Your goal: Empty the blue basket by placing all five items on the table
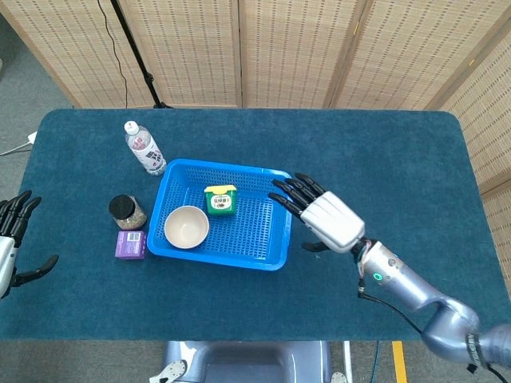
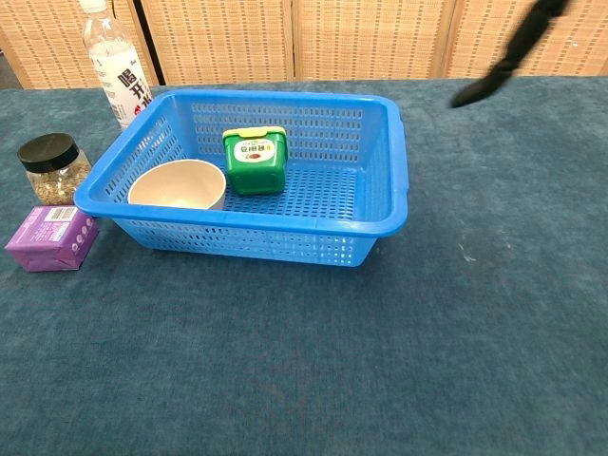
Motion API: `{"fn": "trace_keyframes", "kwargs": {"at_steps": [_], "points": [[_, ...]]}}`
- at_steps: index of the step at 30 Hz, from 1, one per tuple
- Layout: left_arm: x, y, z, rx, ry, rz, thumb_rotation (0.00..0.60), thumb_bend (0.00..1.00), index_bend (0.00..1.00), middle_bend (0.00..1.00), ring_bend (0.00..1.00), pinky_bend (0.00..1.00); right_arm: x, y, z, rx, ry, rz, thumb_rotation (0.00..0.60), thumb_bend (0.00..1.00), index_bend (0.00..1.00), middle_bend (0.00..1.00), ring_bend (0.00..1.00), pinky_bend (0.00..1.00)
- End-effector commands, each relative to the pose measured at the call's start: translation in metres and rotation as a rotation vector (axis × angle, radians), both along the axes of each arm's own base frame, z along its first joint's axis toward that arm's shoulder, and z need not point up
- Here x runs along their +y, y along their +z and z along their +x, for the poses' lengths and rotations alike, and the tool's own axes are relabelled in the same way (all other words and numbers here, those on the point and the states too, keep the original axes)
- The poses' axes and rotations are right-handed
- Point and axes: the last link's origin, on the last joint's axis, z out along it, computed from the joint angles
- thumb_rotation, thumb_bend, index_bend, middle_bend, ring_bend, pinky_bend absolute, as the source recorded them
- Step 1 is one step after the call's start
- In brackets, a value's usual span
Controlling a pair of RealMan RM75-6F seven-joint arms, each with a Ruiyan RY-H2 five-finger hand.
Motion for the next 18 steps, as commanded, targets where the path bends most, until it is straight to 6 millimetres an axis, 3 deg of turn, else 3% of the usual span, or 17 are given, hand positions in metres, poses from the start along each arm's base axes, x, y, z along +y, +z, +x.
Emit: {"fn": "trace_keyframes", "kwargs": {"at_steps": [1,10,18], "points": [[0.002,0.0,-0.001,-0.001,0.008,-0.002,0.6,0.21,0.0,0.0,0.0,0.0,-0.017,-0.037,0.034,-0.018,-0.011,0.059,0.6,0.0,0.01,0.0,0.0,0.01],[0.007,-0.002,-0.004,-0.003,0.032,-0.015,0.6,0.21,0.0,0.0,0.0,0.0,-0.05,-0.107,0.06,0.017,-0.068,0.077,0.6,0.0,0.01,0.0,0.01,0.02],[0.013,-0.003,-0.01,-0.003,0.062,-0.027,0.6,0.21,0.0,0.0,0.0,0.0,-0.064,-0.147,0.079,-0.011,-0.141,0.118,0.6,0.0,0.01,0.02,0.04,0.05]]}}
